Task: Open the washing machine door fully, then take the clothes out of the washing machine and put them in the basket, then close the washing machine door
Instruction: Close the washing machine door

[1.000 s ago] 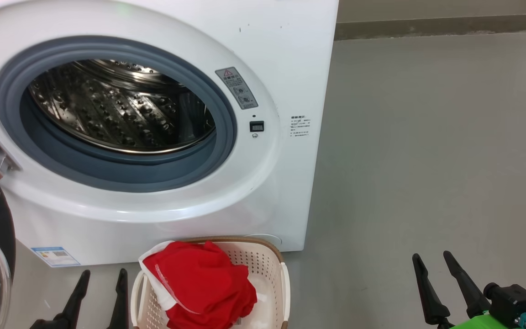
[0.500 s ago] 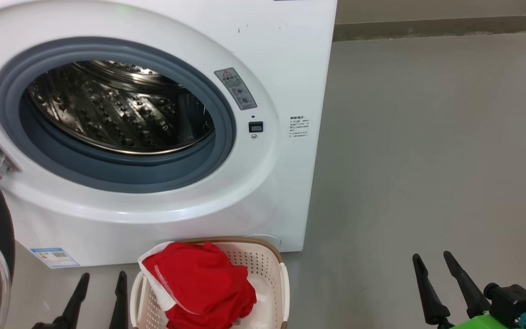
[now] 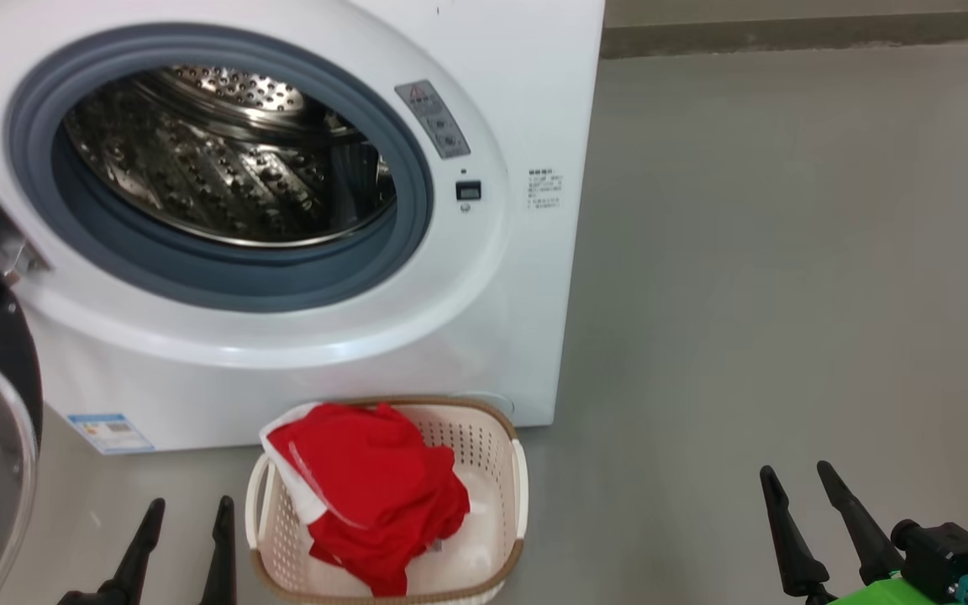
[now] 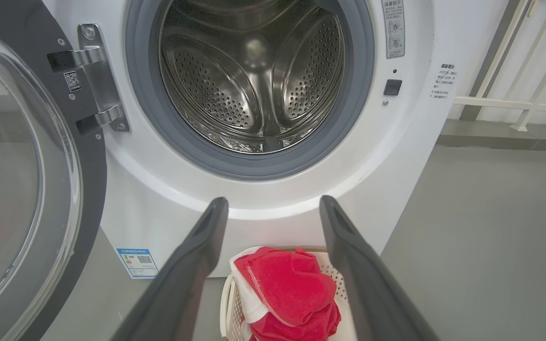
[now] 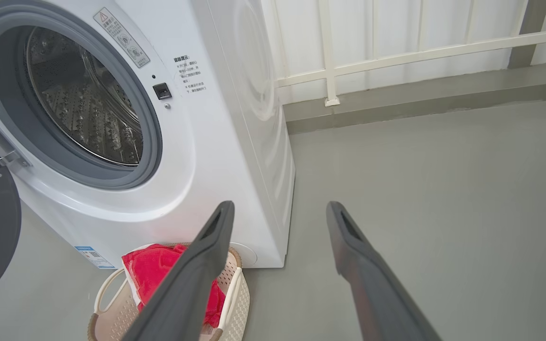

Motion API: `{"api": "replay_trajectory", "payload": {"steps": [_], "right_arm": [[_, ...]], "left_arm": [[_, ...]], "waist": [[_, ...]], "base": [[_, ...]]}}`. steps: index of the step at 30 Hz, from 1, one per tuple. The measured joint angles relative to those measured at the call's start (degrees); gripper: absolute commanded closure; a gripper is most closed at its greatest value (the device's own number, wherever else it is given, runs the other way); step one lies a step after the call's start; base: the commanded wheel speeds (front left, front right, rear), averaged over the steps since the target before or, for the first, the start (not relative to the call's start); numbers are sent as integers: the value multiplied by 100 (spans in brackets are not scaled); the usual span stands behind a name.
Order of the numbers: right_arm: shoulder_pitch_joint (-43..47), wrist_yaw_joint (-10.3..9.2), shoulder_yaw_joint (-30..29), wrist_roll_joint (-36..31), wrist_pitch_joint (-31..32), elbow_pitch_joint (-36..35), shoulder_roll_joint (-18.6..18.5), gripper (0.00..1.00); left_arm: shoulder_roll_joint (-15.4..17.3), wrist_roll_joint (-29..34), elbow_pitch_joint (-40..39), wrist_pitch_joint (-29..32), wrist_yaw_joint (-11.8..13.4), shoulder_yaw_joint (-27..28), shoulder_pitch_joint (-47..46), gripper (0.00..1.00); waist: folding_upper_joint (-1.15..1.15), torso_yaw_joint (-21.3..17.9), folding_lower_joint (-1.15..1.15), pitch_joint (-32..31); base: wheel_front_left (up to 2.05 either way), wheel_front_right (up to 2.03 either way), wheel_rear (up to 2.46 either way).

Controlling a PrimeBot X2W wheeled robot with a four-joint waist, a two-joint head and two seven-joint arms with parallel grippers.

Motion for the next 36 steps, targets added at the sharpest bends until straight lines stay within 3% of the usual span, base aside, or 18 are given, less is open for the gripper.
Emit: {"api": "replay_trajectory", "payload": {"steps": [12, 29, 36], "right_arm": [[0, 0, -8, 0, 0, -12, 7, 0], [0, 0, 10, 0, 0, -8, 4, 0], [-2, 0, 140, 0, 0, 22, -2, 0]], "left_arm": [[-1, -11, -68, 0, -1, -20, 1, 0], [-12, -20, -47, 0, -1, -54, 1, 0], [-54, -70, 34, -1, -1, -74, -5, 0]], "waist": [[0, 12, 0, 39], [0, 88, 0, 1], [0, 289, 0, 22]], "base": [[-110, 110, 0], [-3, 3, 0], [0, 0, 0]]}}
